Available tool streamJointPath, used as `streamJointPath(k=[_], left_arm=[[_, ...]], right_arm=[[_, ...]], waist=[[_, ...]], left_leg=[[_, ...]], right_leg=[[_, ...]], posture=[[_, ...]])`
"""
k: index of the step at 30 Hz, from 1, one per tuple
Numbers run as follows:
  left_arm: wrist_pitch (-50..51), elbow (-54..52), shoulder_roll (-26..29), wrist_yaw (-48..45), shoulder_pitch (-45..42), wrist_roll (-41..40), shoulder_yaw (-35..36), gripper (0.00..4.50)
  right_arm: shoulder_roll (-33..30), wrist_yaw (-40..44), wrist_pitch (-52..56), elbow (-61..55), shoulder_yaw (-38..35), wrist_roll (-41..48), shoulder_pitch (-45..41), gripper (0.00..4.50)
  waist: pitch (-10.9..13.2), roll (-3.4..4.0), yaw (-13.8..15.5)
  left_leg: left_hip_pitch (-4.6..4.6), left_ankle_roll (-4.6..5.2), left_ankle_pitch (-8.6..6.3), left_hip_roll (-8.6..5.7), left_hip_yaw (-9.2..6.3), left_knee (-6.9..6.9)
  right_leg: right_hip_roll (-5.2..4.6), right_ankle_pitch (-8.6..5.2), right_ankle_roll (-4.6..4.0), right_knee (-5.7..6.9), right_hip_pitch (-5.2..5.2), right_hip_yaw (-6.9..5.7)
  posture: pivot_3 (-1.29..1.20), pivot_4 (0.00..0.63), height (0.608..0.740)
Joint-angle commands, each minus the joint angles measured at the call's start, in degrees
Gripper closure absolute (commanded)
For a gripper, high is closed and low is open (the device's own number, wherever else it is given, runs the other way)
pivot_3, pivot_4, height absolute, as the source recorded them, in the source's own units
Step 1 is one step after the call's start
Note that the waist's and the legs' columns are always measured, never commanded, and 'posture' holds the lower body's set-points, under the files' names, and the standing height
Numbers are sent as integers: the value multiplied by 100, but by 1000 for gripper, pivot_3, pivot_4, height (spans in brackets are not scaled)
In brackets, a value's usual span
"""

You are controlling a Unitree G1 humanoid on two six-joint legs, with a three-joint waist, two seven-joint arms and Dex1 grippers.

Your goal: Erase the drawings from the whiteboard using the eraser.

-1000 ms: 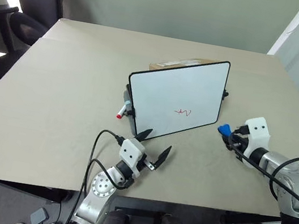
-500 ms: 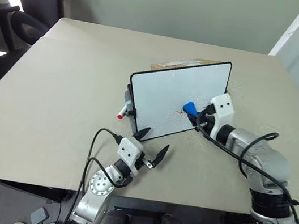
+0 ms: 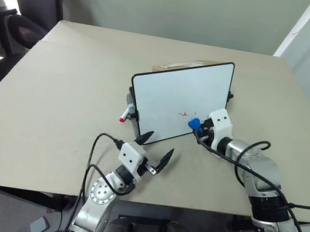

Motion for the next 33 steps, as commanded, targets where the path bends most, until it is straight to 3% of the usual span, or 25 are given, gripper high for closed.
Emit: streamJointPath(k=[1, 15, 26, 33], left_arm=[[-26, -264, -4, 8, 7, -20, 15, 0], [21, -294, 37, -51, -4, -55, 21, 0], [9, -329, 40, 8, 39, -55, 43, 0], [9, -272, 58, 2, -15, -58, 63, 0]], right_arm=[[-31, 8, -25, -70, -7, -137, -86, 3571], [139, -25, 214, -748, -392, -7, -820, 3571], [-6, 24, 316, -249, 96, -328, 3, 3571], [-26, 22, 202, -256, 91, -406, -102, 3571]], waist=[[0, 0, -8], [0, 1, -63], [-1, -1, -55], [-1, -1, -55]], left_leg=[[0, -1, 1, 0, 0, 0], [-22, -5, 2, 0, 0, -12], [-21, -4, -7, 1, 0, -11], [-9, -2, -2, 1, -3, -9]], right_leg=[[0, 1, 0, 1, 0, 0], [1, -5, -12, -1, -26, 0], [1, -22, -13, -1, -22, 0], [1, -11, -7, 1, -17, 0]], posture=[[0, 150, 740], [0, 150, 740], [0, 150, 740], [0, 150, 740]])
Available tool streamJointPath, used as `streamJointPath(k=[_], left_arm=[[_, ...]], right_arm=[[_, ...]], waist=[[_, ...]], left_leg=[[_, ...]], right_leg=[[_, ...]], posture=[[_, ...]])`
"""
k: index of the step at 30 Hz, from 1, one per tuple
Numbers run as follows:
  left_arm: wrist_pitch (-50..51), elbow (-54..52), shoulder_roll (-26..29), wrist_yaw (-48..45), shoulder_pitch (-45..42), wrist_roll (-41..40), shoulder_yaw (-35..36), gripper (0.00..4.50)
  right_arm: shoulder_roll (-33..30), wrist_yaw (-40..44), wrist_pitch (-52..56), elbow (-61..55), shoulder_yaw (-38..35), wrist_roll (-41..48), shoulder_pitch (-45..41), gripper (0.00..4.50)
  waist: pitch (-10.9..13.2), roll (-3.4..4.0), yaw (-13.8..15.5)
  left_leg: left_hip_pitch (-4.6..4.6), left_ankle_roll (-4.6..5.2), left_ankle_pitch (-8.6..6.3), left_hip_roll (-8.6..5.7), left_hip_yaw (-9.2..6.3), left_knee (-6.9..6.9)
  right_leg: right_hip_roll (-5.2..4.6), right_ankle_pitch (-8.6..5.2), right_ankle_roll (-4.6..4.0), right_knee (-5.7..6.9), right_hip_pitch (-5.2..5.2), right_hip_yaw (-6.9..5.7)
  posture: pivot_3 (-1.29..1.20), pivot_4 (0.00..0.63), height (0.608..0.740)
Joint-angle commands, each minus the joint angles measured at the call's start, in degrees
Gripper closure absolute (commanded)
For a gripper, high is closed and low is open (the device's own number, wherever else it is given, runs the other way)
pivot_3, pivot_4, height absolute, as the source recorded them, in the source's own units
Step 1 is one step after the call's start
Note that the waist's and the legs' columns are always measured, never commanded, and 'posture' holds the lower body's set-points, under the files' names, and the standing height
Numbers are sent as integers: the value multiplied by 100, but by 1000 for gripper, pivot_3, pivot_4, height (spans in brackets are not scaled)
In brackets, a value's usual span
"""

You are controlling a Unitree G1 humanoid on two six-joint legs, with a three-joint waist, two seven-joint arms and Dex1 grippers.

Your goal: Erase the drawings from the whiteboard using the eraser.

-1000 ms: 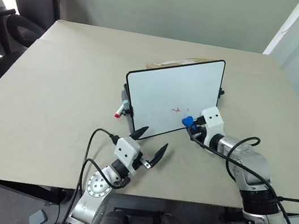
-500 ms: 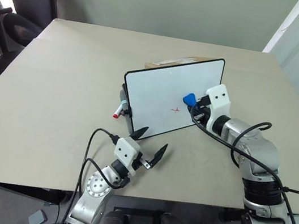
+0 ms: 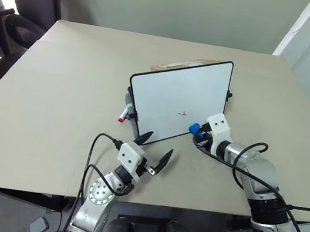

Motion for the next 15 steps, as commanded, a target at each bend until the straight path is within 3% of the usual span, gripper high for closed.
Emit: streamJointPath(k=[1, 15], left_arm=[[-52, -212, -18, 3, -60, -27, 41, 0], [-70, -98, -80, 1, -149, -7, 21, 0]], right_arm=[[19, -15, -115, -137, -92, -74, -243, 3571], [338, 16, 217, -1077, -94, 114, -936, 3571]], waist=[[0, 0, 0], [0, 0, -28]], left_leg=[[-1, 0, 0, 0, 0, 1], [-16, -2, -2, 0, 3, -7]], right_leg=[[0, 1, 1, -1, 0, 0], [0, -9, -10, -3, -15, 0]], posture=[[0, 150, 740], [0, 150, 740]])
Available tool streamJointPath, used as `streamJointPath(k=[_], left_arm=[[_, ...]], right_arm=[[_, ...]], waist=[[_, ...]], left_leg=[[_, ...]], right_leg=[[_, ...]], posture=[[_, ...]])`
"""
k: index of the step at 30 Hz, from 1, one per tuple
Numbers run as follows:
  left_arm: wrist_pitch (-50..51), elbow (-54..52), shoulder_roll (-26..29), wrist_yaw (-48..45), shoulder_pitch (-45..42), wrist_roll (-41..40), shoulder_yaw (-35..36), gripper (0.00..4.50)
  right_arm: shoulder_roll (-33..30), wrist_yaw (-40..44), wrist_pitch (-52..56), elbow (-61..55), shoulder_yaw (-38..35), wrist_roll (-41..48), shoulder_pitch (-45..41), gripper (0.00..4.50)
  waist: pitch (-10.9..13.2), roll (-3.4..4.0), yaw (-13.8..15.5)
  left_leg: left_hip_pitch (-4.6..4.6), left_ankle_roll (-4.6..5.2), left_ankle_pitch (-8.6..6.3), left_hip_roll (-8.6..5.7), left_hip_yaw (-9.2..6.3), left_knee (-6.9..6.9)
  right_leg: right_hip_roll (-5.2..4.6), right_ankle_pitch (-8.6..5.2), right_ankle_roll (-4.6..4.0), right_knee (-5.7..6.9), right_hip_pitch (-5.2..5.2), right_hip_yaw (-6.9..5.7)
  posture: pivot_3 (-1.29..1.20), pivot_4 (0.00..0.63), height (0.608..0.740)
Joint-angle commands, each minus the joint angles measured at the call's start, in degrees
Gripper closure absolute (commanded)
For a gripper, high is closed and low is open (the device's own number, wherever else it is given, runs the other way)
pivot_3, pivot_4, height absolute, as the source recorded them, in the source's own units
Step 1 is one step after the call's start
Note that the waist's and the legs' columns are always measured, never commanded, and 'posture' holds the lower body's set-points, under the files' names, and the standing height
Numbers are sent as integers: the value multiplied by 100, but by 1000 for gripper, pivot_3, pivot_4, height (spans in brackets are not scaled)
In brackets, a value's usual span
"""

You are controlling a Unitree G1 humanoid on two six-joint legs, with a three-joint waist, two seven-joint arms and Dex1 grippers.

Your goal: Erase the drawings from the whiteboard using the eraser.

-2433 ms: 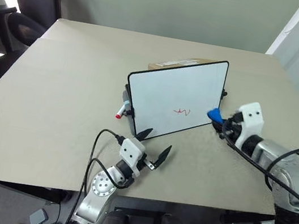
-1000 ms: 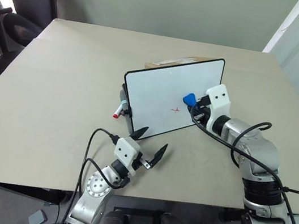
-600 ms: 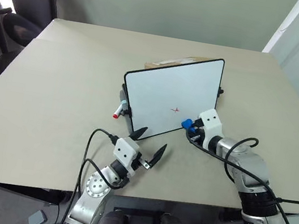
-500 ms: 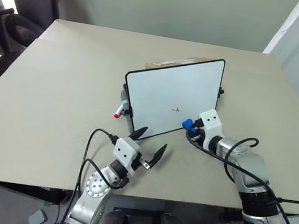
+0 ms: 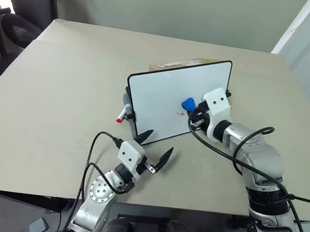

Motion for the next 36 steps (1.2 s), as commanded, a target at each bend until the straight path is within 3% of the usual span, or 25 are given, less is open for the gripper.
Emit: streamJointPath(k=[1, 10, 25, 36], left_arm=[[-69, -125, -42, 4, -50, -12, 3, 0], [-59, -211, -35, 12, 1, -14, 40, 0], [-51, -189, -37, -16, -33, -19, 38, 0], [-61, -148, -36, -36, -76, -1, 28, 0]], right_arm=[[83, 39, 12, -231, -56, 96, -139, 3571], [-24, 98, -129, 348, 262, -136, 524, 3571], [155, 279, -429, -285, -121, 221, 24, 3571], [-31, 194, -364, 317, 356, -121, 460, 3571]], waist=[[0, 0, 5], [-1, -2, 13], [-1, -2, 1], [-1, -3, 49]], left_leg=[[-2, 1, -1, 0, 0, 1], [-2, 1, -3, 0, -1, 2], [-6, -3, 8, 0, -1, 0], [-6, 12, -6, 0, -1, 6]], right_leg=[[0, 0, -1, 0, 0, 0], [0, -4, 2, 3, 1, 0], [0, 15, 2, 2, -4, 0], [-1, 8, -22, 0, -2, 0]], posture=[[0, 150, 740], [0, 150, 740], [0, 150, 740], [0, 150, 740]])
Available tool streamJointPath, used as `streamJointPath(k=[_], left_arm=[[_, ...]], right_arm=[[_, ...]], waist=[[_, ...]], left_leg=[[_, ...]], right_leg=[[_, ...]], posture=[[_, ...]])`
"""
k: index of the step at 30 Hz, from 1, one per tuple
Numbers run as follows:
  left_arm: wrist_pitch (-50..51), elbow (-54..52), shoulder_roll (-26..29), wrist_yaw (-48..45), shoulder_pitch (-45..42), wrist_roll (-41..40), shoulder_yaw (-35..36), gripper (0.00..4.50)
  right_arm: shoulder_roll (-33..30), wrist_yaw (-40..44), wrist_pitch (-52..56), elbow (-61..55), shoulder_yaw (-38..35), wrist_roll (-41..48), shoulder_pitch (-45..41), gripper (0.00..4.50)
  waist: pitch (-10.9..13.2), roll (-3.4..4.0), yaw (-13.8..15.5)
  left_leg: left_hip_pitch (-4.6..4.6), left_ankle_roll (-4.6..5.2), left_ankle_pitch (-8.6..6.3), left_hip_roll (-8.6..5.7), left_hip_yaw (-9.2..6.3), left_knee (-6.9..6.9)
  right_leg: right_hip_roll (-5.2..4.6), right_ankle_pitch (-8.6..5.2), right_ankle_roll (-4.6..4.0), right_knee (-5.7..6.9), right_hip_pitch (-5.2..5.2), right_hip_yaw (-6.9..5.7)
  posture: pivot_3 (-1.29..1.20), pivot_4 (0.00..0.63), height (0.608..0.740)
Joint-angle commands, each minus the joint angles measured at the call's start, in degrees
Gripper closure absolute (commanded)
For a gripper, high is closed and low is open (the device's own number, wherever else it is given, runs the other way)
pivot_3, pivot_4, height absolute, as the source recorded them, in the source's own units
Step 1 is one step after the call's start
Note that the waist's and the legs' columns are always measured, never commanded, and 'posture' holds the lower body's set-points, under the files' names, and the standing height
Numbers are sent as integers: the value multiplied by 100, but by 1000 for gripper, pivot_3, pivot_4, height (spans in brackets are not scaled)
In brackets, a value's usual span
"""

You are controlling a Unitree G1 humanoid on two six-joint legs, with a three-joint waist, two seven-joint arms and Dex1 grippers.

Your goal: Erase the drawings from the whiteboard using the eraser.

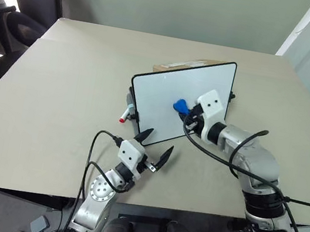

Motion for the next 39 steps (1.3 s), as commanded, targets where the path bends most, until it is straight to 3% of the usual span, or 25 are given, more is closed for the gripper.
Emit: streamJointPath(k=[1, 9, 17, 25, 33, 36, 39], left_arm=[[-63, -148, -6, -10, -14, -1, -4, 0], [-70, -171, -3, -4, 3, -9, 4, 0], [-86, -96, -13, -15, -50, -12, 9, 0], [-163, 128, -78, -29, -173, 22, -33, 0], [-234, 215, -137, 15, -173, 106, -97, 0], [-225, 194, -134, 14, -161, 63, -75, 0], [-234, 207, -103, -18, -171, 11, -30, 0]], right_arm=[[-77, -47, 10, 266, 165, -206, 174, 3571], [-324, 43, 150, 251, 147, -267, 325, 3571], [-890, 308, 22, -564, -741, 53, 432, 3571], [-1555, 290, 145, -358, -1663, 96, 964, 3571], [-1587, 192, 86, 206, -1554, -16, 1353, 3571], [-1654, 228, 33, 254, -1382, -107, 1428, 2884], [-1666, 292, -17, 24, -1438, -38, 1501, 1838]], waist=[[0, 0, 0], [0, 0, -4], [0, 1, 23], [0, 0, 67], [1, 1, 61], [1, 1, 59], [1, 1, 62]], left_leg=[[0, -1, 0, 0, 0, 1], [2, -11, 9, 0, 0, 1], [-3, -6, 6, 0, 0, 0], [-3, 1, -1, 0, 0, -1], [-1, 0, -1, 0, 1, -1], [1, -1, -1, 0, 1, -1], [1, 0, -1, 0, 1, 1]], right_leg=[[0, 0, 1, 0, 5, 0], [0, 2, 32, 4, 6, 0], [0, -5, 32, -1, 7, 0], [0, -15, 25, 0, 14, 1], [0, -23, 61, 1, 13, 1], [0, -23, 57, 2, 13, 0], [0, -22, 55, 2, 16, 0]], posture=[[0, 150, 740], [0, 150, 740], [0, 150, 740], [0, 150, 740], [0, 150, 740], [0, 150, 740], [0, 150, 740]])
